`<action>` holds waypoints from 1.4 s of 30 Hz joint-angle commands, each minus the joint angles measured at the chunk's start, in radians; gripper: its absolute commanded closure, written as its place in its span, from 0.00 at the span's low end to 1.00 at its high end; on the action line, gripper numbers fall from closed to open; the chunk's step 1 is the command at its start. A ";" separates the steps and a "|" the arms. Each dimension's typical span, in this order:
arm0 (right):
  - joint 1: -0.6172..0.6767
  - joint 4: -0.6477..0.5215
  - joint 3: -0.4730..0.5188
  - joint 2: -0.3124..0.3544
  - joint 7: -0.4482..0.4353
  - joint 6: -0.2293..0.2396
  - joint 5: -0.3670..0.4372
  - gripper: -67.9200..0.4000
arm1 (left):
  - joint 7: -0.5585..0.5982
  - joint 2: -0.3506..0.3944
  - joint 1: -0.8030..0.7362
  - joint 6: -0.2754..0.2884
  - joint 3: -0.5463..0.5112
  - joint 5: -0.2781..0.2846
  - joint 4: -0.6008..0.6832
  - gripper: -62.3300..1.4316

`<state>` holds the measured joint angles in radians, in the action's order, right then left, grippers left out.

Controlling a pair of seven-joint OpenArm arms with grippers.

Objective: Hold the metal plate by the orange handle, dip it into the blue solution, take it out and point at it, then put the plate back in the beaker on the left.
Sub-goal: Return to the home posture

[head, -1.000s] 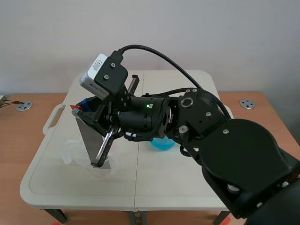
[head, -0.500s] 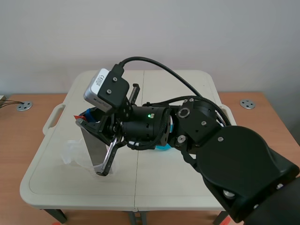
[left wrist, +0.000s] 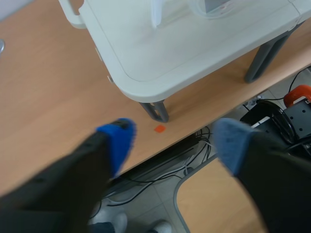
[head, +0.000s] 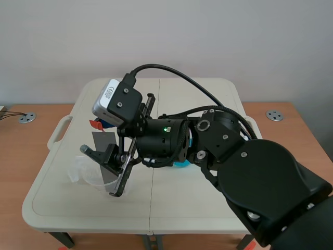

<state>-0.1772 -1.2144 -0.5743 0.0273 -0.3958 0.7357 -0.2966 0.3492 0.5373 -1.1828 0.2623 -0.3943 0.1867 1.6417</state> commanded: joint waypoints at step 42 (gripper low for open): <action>0.242 -0.403 0.369 0.239 0.129 0.010 0.338 0.02 | -0.088 0.079 0.294 0.016 -0.006 0.011 0.086 0.00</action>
<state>0.0628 -1.5967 -0.2104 0.2611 -0.2626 0.7387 0.0227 0.2546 0.6159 -0.8902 0.2806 -0.3943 0.1852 1.7077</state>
